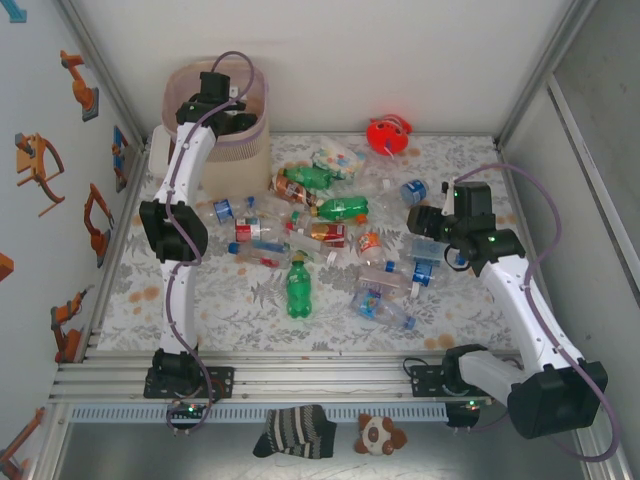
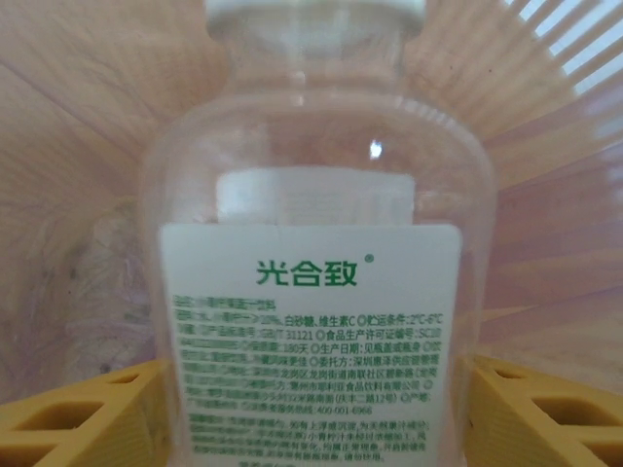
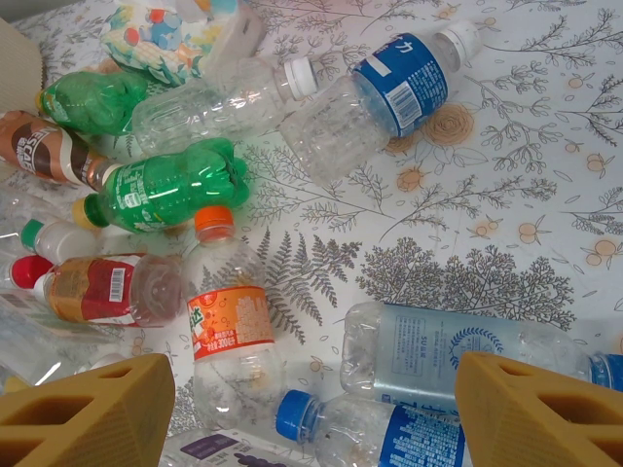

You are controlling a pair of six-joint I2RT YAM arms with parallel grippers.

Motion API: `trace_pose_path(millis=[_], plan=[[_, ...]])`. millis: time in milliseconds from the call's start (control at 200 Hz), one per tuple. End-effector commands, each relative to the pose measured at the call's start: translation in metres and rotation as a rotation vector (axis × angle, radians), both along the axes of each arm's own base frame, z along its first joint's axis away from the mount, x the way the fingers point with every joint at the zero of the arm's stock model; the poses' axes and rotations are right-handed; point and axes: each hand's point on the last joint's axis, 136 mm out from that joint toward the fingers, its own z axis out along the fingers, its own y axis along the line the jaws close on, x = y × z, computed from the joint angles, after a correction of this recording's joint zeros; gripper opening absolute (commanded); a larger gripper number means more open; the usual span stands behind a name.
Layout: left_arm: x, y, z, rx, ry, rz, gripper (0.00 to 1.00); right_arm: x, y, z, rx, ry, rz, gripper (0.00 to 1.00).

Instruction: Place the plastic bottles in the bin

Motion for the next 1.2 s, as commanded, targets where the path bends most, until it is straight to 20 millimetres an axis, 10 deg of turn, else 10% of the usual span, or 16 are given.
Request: trace_pose_path(millis=[0,836,1192], plan=[[-0.002,-0.001,0.039,-0.041,-0.073,-0.002,0.76,0.003,0.001,0.003,0.002,-0.014,-0.012,0.75],[-0.056,0.004,0.153,-0.084,-0.233,-0.050,0.78,0.007,0.006,0.014,0.017,-0.041,0.004,0.75],[-0.113,0.005,0.154,-0.048,-0.177,-0.069,0.78,0.013,0.015,0.010,0.027,-0.031,0.030,0.75]])
